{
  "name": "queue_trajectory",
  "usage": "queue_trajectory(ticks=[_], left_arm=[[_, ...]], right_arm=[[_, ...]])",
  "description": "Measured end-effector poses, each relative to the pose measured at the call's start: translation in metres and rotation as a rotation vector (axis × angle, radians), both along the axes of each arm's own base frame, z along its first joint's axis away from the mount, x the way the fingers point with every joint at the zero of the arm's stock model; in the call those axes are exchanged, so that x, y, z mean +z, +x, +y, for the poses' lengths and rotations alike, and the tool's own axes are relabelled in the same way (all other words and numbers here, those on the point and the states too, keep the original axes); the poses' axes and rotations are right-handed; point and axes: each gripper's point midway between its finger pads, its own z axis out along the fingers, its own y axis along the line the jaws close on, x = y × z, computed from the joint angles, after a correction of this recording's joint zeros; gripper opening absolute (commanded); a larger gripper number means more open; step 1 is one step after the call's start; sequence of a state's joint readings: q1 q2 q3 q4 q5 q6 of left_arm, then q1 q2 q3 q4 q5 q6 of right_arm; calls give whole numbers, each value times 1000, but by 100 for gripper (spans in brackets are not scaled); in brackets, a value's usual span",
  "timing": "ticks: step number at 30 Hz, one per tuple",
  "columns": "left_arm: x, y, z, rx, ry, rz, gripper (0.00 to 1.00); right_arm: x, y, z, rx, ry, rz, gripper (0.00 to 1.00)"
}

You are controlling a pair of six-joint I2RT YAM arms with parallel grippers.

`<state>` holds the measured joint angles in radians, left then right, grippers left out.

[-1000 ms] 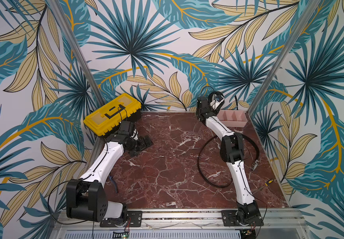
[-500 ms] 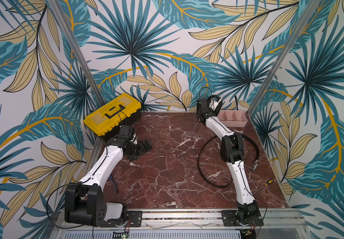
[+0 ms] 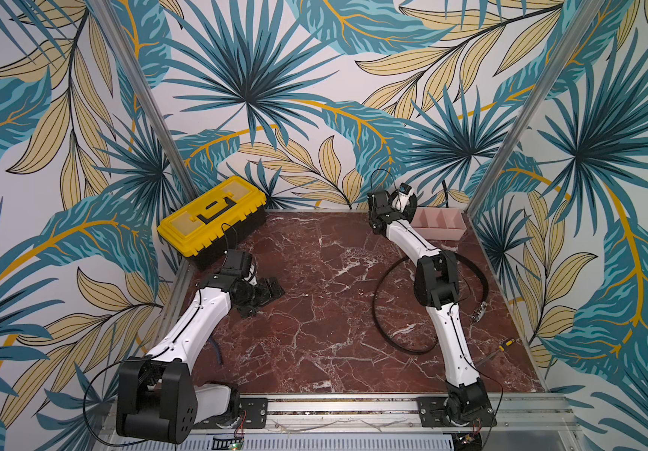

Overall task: Place the belts into the storage roll
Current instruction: Place the belt in the container.

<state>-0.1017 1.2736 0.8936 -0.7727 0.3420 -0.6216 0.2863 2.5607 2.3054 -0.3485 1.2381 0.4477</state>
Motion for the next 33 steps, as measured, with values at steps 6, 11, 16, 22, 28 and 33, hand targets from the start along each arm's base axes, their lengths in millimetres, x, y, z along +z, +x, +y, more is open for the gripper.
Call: queue_trajectory(ticks=[6, 11, 16, 22, 28, 33], left_arm=[[1, 1, -2, -5, -14, -5, 100], [2, 2, -3, -7, -22, -10, 99], [3, 2, -4, -8, -29, -11, 100], [3, 2, -5, -11, -37, -11, 100], [3, 2, -5, -6, -41, -9, 100], [3, 2, -5, -6, -41, -9, 99]], right_arm=[[5, -7, -2, -28, -14, 20, 0], [4, -15, -6, -56, -20, 34, 0], [-18, -25, -10, -67, -40, 104, 0], [-29, -47, -17, -84, -74, 180, 0], [-22, -63, -24, -80, -97, 223, 0], [-24, -62, -21, -63, -94, 248, 0]])
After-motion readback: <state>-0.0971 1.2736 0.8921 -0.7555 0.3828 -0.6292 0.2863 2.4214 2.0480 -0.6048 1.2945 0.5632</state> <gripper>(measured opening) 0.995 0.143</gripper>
